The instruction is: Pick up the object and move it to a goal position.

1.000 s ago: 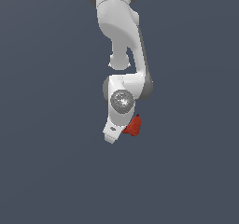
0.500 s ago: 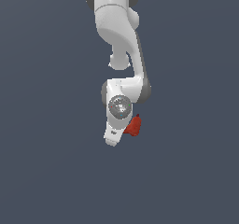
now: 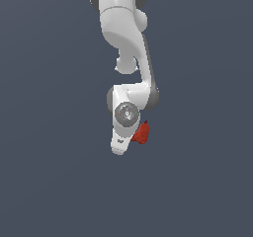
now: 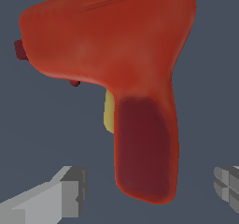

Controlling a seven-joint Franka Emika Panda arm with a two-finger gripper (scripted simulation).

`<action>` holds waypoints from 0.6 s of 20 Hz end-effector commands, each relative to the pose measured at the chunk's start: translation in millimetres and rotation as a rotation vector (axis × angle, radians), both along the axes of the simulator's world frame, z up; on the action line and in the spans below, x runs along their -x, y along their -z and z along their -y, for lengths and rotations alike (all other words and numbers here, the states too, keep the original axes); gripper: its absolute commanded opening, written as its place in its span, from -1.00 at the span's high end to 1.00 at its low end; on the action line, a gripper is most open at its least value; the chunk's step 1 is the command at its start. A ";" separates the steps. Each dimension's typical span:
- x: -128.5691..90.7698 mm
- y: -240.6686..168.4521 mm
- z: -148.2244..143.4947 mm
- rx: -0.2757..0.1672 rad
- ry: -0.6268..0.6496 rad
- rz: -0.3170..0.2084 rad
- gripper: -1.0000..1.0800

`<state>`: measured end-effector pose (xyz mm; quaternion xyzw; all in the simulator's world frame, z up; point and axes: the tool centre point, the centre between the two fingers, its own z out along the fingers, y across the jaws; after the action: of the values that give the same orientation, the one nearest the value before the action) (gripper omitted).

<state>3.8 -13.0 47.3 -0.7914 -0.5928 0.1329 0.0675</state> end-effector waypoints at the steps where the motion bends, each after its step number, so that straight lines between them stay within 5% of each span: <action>1: 2.4 7.0 0.3 0.000 -0.001 -0.001 -1.00; 8: 8.7 25.5 1.3 -0.001 -0.004 -0.002 -1.00; 9: 8.7 25.5 1.3 -0.001 -0.004 -0.002 1.00; 12: 8.7 25.5 1.3 -0.001 -0.004 -0.002 1.00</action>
<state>-3.4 -14.4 24.1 -0.7904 -0.5944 0.1319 0.0671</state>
